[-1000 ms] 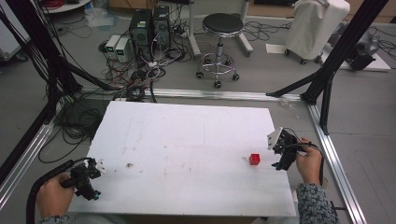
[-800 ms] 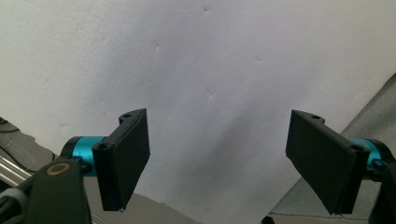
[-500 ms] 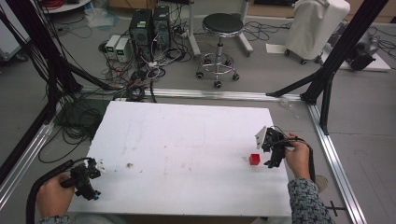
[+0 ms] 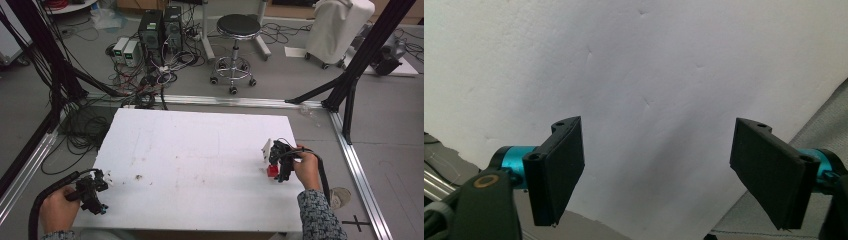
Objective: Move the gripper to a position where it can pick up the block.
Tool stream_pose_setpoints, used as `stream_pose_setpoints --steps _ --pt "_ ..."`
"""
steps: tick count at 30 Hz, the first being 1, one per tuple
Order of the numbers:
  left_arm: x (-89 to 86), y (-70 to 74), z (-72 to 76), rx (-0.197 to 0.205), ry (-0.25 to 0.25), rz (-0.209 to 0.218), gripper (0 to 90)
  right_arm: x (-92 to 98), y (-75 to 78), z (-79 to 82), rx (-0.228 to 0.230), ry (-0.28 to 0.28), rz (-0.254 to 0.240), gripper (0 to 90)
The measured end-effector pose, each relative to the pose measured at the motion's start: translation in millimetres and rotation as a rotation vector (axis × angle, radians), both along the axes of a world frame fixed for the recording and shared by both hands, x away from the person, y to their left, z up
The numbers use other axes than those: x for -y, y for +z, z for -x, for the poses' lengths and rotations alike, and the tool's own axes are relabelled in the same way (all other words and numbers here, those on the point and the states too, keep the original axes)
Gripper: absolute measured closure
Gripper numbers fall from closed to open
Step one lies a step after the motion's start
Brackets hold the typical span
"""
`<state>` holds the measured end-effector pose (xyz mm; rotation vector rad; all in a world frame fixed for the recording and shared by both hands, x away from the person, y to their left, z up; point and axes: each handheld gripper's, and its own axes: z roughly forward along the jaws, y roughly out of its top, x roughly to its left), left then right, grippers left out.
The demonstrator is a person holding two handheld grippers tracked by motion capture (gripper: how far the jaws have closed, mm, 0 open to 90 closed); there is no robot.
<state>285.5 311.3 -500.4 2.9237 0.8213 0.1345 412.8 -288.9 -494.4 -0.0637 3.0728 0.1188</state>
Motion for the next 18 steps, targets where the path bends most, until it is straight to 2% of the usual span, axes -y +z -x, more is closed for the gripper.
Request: stream_pose_setpoints --steps 5,12,18 --pt "0.4 -0.1 -0.3 -0.005 -0.001 0.0 22.0 1.0 -7.8 -0.5 -0.011 -0.011 -0.003 2.6" --pt "1.1 -1.4 -0.6 -0.008 -0.002 -0.001 21.9 -2.3 -21.8 -1.5 -0.038 -0.015 0.016 2.6" --pt "1.0 -1.7 -0.5 -0.005 -0.002 -0.002 21.9 -2.9 -23.9 -3.8 -0.047 -0.023 0.015 2.6"
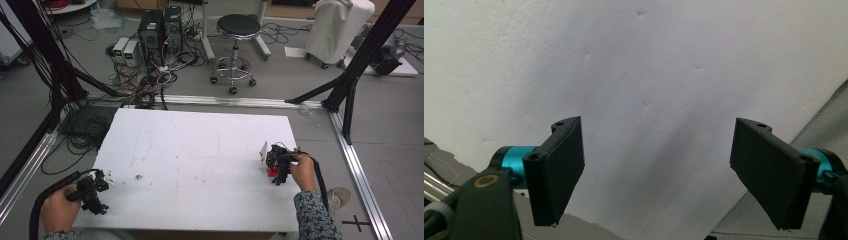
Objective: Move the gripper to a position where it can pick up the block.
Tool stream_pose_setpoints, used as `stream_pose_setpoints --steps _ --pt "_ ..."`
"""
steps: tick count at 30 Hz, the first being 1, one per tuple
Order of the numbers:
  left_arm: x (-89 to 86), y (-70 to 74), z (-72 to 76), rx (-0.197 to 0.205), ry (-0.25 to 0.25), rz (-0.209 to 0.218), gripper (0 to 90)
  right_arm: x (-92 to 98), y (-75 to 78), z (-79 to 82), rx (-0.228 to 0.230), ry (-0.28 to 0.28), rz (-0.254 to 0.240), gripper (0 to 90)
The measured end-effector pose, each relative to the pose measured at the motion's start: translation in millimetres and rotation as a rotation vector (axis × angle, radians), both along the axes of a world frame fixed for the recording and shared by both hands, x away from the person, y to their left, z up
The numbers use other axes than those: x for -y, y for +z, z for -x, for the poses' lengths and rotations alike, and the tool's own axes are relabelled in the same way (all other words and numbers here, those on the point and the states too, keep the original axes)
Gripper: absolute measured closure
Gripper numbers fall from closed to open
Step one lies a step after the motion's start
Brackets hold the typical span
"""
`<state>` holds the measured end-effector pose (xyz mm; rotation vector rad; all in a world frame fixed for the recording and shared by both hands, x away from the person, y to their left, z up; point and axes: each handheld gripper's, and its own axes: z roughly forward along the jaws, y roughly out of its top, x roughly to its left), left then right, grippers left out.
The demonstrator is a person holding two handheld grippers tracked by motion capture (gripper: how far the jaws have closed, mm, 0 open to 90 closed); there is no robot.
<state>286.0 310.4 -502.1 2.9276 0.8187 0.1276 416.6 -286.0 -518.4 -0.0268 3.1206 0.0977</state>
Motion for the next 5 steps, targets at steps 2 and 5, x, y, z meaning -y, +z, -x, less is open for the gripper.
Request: stream_pose_setpoints --steps 2,5 --pt "0.1 0.2 -0.2 -0.003 -0.001 0.002 22.0 0.3 0.8 0.4 0.001 -0.006 -0.002 2.6" --pt "0.7 -0.1 -0.6 0.003 0.001 0.011 22.0 1.1 2.0 0.9 0.003 -0.007 -0.004 2.6"
